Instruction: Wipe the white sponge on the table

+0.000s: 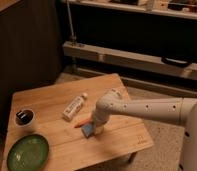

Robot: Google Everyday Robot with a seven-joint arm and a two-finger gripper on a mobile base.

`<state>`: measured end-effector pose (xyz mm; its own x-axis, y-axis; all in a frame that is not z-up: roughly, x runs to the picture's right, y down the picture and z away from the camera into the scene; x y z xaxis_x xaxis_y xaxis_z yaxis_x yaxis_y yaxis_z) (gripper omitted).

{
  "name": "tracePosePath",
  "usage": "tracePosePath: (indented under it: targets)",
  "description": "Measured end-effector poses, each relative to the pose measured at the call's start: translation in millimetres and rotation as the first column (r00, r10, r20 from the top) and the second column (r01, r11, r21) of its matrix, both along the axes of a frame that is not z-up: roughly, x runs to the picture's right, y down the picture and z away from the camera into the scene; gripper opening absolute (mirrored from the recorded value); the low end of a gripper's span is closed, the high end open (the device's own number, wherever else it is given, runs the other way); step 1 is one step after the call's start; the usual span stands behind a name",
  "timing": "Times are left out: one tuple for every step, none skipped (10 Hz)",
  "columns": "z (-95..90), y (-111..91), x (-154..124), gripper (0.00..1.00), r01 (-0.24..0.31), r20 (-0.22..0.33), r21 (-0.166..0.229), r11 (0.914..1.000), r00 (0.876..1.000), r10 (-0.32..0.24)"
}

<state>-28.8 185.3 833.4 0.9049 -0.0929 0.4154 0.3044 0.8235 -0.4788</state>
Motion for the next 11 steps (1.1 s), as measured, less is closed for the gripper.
tracePosePath:
  targets:
    - [11.3,-8.6,5.1,0.06,-0.011,-0.007,-0.002,0.9999,1.0,0.011]
    - [20.1,-16.6,10.5,0.06,-0.023,-0.017,-0.001,0.9997,1.0,0.023]
    - [27.0,-23.5,14.1,0.06,-0.031,-0.026,0.002,0.9995,0.999,0.031]
    - [35.6,-35.7,22.9,0.06,-0.051,-0.045,0.012,0.9986,0.998,0.051]
    - [40.6,-43.5,31.9,0.06,-0.064,-0.063,0.018,0.9978,0.996,0.065]
    - [45.1,-50.9,44.7,0.06,-0.076,-0.086,0.027,0.9968,0.993,0.078]
    - [45.1,-53.4,55.7,0.06,-0.085,-0.106,0.031,0.9959,0.99,0.088]
    - [42.7,-49.6,75.0,0.06,-0.092,-0.137,0.034,0.9952,0.986,0.096]
    - [37.9,-44.6,89.9,0.06,-0.096,-0.158,0.035,0.9948,0.982,0.1]
    - [33.2,-37.0,101.9,0.06,-0.096,-0.174,0.032,0.9948,0.98,0.1]
    - [25.8,-22.4,117.4,0.06,-0.088,-0.199,0.025,0.9958,0.976,0.091]
